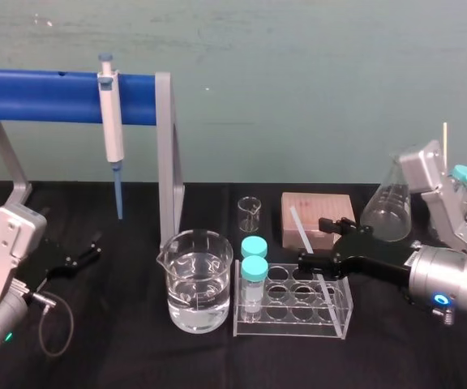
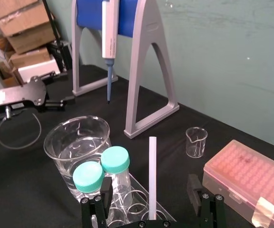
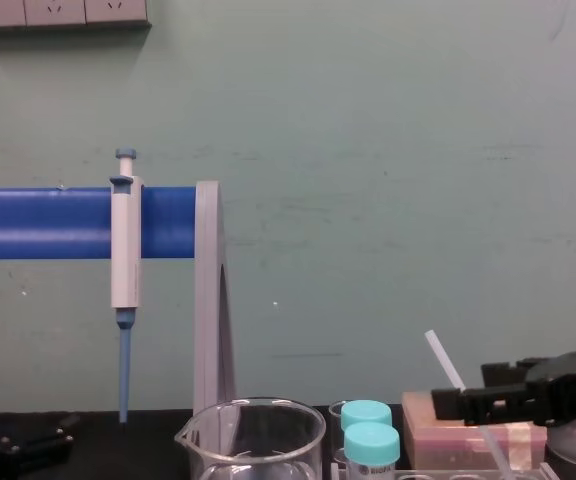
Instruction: Pick up the stirring rod with one hand, then place it down.
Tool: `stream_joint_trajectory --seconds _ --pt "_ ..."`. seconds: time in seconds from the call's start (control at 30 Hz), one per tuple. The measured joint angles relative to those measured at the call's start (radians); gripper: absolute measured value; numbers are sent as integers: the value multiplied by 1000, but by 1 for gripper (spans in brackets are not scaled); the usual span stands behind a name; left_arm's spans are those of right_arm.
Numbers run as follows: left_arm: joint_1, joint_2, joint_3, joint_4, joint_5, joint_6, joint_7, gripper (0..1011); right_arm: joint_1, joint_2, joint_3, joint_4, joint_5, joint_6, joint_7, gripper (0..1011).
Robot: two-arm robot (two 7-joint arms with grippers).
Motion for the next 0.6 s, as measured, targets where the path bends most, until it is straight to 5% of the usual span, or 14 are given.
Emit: stream_joint_trajectory --seconds 0.6 --pt "0 0 0 0 0 0 0 1000 42 -43 -32 49 -63 9 -15 1000"
